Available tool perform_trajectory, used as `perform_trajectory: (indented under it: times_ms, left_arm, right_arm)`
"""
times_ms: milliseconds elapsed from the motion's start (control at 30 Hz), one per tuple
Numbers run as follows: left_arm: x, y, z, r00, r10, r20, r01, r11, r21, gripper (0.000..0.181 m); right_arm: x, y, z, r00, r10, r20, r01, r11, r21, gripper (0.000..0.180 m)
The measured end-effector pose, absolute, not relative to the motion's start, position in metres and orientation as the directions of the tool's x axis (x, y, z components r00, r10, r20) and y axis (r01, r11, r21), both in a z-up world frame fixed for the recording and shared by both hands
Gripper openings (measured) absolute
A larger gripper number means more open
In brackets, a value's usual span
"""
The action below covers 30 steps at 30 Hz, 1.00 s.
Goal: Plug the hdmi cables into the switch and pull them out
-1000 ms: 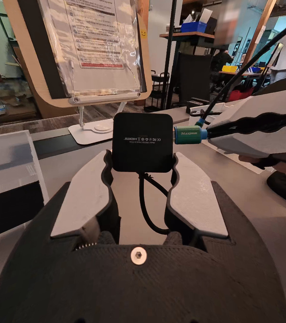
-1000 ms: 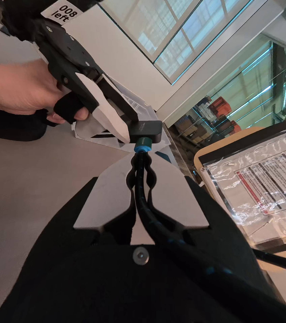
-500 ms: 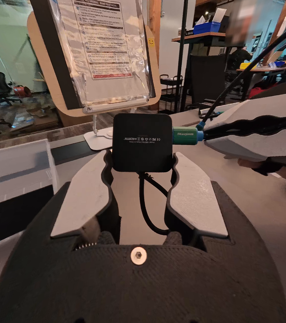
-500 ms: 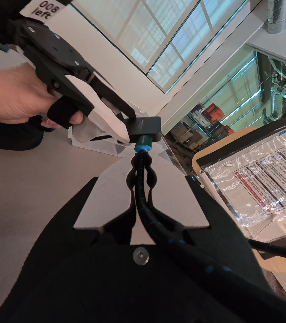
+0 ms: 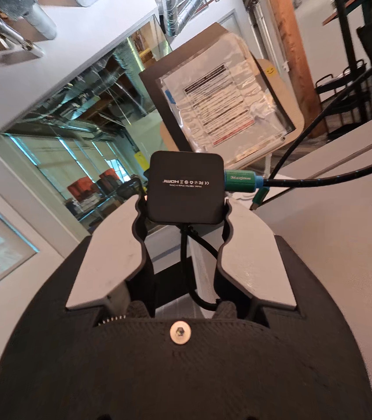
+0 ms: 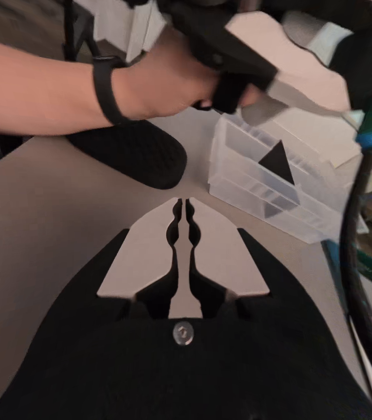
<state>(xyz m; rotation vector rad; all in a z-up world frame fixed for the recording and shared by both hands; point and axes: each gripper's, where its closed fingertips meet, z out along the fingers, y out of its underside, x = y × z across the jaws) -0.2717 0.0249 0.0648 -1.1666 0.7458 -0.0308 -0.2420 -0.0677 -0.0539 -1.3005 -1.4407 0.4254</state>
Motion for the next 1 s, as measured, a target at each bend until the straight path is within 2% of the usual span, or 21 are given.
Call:
perform_trajectory:
  times_ms: [67,100,233,333,433,500,600,700,767,833,900,1000]
  left_arm:
    - [-0.275,0.024,0.065,0.761,-0.373,-0.53,-0.362,0.433,-0.825,0.065]
    - [-0.275,0.024,0.064,0.757,-0.371,-0.538,-0.37,0.434,-0.821,0.065]
    - [-0.265,0.018,0.06,0.722,-0.362,-0.589,-0.412,0.46,-0.787,0.065]
    - [-0.244,0.004,0.053,0.644,-0.36,-0.675,-0.463,0.52,-0.718,0.065]
    - [-0.218,-0.015,0.045,0.552,-0.328,-0.767,-0.506,0.599,-0.621,0.065]
    - [-0.202,-0.03,0.041,0.494,-0.311,-0.812,-0.513,0.65,-0.561,0.065]
    - [-0.183,-0.05,0.032,0.421,-0.329,-0.845,-0.485,0.706,-0.516,0.065]
    - [-0.167,-0.068,0.018,0.321,-0.414,-0.852,-0.426,0.74,-0.52,0.065]
    - [-0.162,-0.074,0.009,0.275,-0.49,-0.827,-0.377,0.736,-0.562,0.065]
    - [-0.159,-0.075,0.009,0.29,-0.555,-0.78,-0.326,0.709,-0.626,0.065]
    - [-0.163,-0.08,0.023,0.347,-0.616,-0.708,-0.217,0.681,-0.699,0.061]
    - [-0.18,-0.085,0.052,0.418,-0.711,-0.566,-0.022,0.614,-0.789,0.075]
  right_arm:
    - [-0.254,-0.082,-0.046,0.147,0.823,0.549,0.482,0.425,-0.766,0.003]
    - [-0.257,-0.082,-0.034,0.182,0.784,0.593,0.485,0.453,-0.748,0.003]
    - [-0.239,-0.067,0.035,0.466,0.614,0.638,0.473,0.436,-0.765,0.008]
    - [-0.212,-0.055,0.059,0.594,0.619,0.515,0.411,0.317,-0.855,0.028]
    - [-0.189,-0.044,0.067,0.66,0.705,0.259,0.247,0.122,-0.961,0.049]
    - [-0.18,-0.038,0.06,0.642,0.761,0.087,0.164,-0.026,-0.986,0.058]
    - [-0.176,-0.042,0.039,0.526,0.842,-0.122,0.14,-0.227,-0.964,0.052]
    - [-0.179,-0.062,0.026,0.327,0.907,-0.266,0.179,-0.336,-0.925,0.02]
    - [-0.175,-0.07,0.014,0.28,0.909,-0.31,0.259,-0.382,-0.887,0.015]
    - [-0.172,-0.069,0.012,0.303,0.899,-0.317,0.278,-0.402,-0.872,0.014]
    - [-0.17,-0.066,0.019,0.332,0.91,-0.248,0.275,-0.345,-0.897,0.014]
    - [-0.157,-0.063,0.051,0.383,0.918,-0.103,0.218,-0.199,-0.955,0.015]
